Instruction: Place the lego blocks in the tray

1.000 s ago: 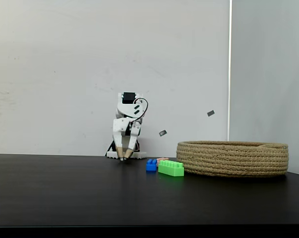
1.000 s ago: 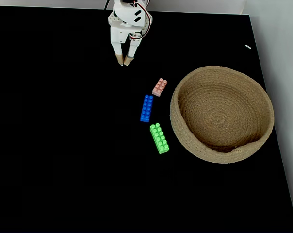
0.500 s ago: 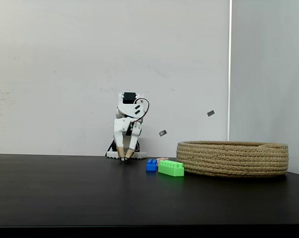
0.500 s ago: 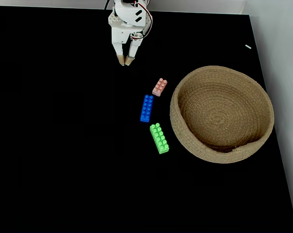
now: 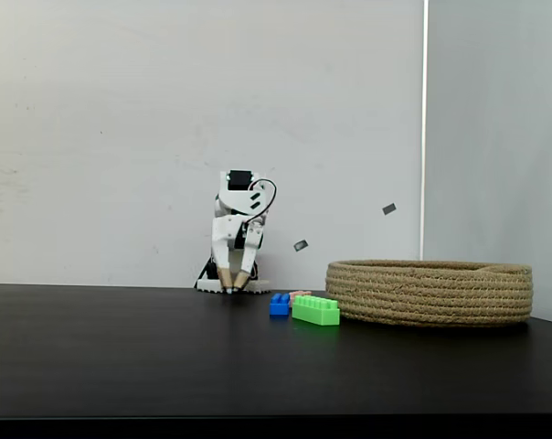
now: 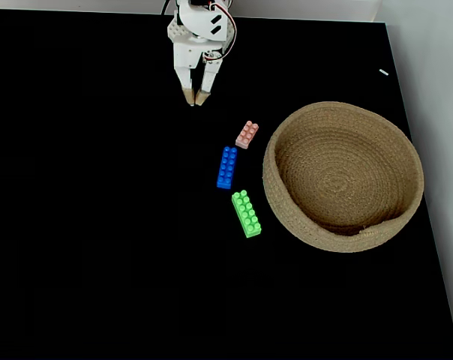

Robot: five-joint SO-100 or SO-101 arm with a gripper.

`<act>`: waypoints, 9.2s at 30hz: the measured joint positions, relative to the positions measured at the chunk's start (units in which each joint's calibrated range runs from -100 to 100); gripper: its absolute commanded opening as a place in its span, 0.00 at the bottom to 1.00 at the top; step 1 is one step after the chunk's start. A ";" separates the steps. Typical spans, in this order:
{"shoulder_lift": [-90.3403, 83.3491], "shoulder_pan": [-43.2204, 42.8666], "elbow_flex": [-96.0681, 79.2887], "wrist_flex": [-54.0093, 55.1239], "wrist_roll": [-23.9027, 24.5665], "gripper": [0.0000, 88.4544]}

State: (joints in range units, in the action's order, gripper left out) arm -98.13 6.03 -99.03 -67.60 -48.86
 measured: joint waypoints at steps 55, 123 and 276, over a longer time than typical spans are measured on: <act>86.68 -15.15 58.24 10.80 23.25 0.24; 93.21 -17.02 96.95 -3.57 10.94 0.37; 128.16 -9.77 114.89 10.72 0.49 0.20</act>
State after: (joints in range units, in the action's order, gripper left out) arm 30.03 -3.75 15.86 -56.88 -48.38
